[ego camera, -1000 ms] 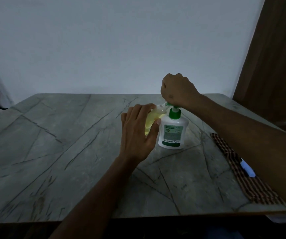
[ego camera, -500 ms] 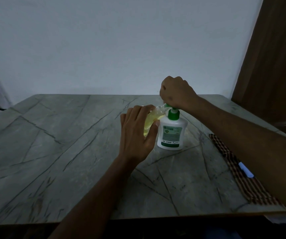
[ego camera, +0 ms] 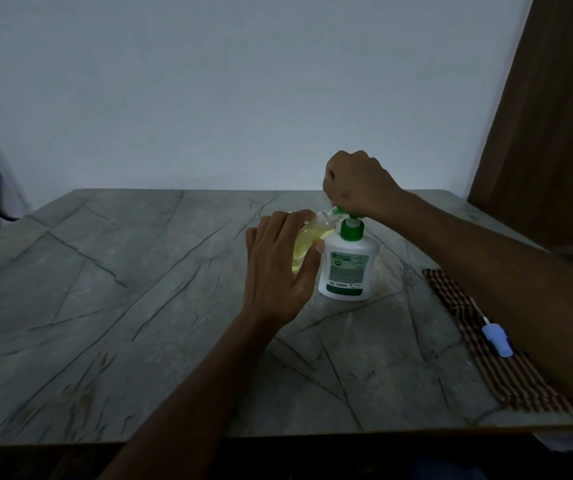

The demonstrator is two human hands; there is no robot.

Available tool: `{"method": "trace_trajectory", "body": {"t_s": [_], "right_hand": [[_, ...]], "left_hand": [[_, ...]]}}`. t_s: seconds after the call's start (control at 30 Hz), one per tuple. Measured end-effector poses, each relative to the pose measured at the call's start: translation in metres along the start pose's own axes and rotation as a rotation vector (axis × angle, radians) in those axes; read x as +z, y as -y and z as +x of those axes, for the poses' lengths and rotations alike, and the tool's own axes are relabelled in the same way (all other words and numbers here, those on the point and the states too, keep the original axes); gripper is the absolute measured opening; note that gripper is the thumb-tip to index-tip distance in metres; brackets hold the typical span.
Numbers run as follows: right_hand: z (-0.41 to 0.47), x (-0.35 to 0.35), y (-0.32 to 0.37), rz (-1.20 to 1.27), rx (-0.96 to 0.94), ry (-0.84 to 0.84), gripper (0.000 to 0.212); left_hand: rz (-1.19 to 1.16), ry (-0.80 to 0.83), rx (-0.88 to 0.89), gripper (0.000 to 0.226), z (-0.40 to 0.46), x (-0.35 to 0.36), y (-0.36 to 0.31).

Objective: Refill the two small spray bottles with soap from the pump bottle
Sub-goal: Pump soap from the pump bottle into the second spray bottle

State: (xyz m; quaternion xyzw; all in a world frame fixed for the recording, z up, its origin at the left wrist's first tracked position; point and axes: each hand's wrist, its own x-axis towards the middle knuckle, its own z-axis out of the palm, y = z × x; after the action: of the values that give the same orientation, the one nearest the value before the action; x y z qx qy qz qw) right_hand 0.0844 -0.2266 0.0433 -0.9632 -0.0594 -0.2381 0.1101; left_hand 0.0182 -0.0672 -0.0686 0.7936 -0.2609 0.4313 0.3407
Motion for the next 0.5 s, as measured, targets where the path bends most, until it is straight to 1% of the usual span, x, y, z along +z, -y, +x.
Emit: {"method": "trace_trajectory", "body": {"t_s": [0.1, 0.3, 0.5], "right_hand": [[0.0016, -0.0022, 0.0006, -0.029, -0.024, -0.025, 0.018], [-0.0006, 0.0037, 0.0013, 0.043, 0.008, -0.009, 0.017], [0.0011, -0.0039, 0.0003, -0.025, -0.026, -0.036, 0.018]], "left_hand": [[0.0, -0.007, 0.0, 0.036, 0.0002, -0.0001, -0.0006], [0.01, -0.006, 0.001, 0.032, 0.0002, 0.0008, 0.0011], [0.008, 0.004, -0.004, 0.035, 0.0005, -0.0003, -0.0004]]}}
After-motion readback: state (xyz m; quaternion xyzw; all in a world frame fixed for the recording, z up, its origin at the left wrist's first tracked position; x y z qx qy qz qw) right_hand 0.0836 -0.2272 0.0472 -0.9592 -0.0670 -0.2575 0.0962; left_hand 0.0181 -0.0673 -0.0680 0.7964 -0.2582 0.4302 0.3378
